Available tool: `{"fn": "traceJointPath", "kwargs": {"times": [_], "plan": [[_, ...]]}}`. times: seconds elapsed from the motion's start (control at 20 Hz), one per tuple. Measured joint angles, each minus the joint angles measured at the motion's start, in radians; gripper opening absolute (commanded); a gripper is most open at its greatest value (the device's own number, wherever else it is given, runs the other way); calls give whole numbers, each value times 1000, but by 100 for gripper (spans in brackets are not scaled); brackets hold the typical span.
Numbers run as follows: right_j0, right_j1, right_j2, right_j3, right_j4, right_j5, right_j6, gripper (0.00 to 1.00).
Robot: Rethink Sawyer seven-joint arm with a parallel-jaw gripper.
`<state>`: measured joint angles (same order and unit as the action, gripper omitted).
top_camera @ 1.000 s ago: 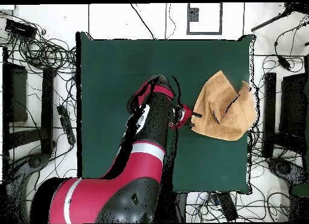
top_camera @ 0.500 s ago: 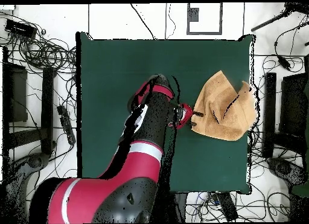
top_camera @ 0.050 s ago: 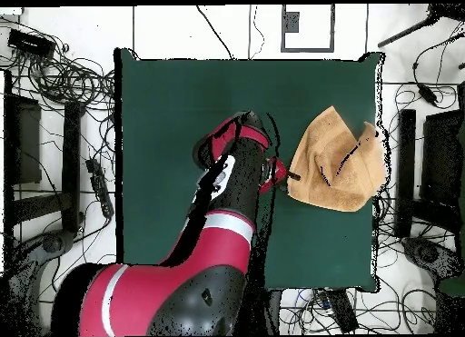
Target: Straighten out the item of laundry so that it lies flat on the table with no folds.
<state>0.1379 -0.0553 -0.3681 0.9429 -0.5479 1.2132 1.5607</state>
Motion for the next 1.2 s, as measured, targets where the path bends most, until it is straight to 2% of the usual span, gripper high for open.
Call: {"fn": "traceJointPath", "kwargs": {"times": [0.3, 0.75, 1.2], "plan": [[4, 0, 0, 16, 33, -21, 60, 100], [8, 29, 0, 25, 37, -90, 158, 100], [23, 60, -25, 22, 37, -101, 191, 100]]}}
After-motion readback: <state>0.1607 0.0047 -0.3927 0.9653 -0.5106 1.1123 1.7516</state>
